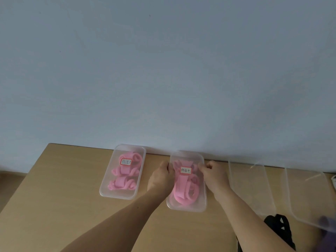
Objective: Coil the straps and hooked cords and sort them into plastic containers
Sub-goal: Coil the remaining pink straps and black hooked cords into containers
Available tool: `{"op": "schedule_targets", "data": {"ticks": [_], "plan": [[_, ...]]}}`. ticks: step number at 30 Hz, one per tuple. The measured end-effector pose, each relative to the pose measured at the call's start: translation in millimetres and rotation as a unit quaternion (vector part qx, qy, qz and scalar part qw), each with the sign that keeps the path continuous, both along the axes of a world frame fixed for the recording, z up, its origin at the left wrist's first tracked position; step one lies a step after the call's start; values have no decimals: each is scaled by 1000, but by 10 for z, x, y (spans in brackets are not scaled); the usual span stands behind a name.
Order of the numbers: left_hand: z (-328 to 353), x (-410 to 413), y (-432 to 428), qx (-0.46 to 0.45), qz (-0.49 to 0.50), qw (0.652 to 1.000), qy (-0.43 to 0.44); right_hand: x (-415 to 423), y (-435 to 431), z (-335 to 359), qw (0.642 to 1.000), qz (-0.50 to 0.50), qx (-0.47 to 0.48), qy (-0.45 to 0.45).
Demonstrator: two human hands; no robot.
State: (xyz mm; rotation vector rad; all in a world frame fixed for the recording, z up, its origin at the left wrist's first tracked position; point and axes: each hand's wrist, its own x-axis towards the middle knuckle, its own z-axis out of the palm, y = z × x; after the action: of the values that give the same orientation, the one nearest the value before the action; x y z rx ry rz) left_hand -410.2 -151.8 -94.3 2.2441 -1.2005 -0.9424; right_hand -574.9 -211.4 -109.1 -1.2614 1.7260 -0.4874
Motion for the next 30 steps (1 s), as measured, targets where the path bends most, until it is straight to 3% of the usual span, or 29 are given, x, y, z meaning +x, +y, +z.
{"op": "schedule_targets", "data": {"ticks": [3, 5, 7, 18, 21, 26, 30], "plan": [[13, -5, 24, -38, -73, 983, -165, -62, 51, 8, 999, -1, 22, -26], [27, -41, 11, -99, -174, 945, -260, -85, 74, 11, 1000, -1, 18, -18], [7, -136, 32, -116, -290, 902, -300, -88, 97, -3, 1000, 1, 4, 9], [-188, -282, 87, -80, -356, 872, -326, -38, 162, 24, 998, 17, -51, 19], [-178, -281, 61, -78, -343, 876, -329, -50, 195, 77, 998, 38, -54, 24], [-183, -207, 16, -87, -327, 886, -317, -139, 408, -42, 997, 39, -27, -58], [-144, -168, -4, -98, -330, 882, -321, -87, 442, -40, 998, 21, -58, -32]]}}
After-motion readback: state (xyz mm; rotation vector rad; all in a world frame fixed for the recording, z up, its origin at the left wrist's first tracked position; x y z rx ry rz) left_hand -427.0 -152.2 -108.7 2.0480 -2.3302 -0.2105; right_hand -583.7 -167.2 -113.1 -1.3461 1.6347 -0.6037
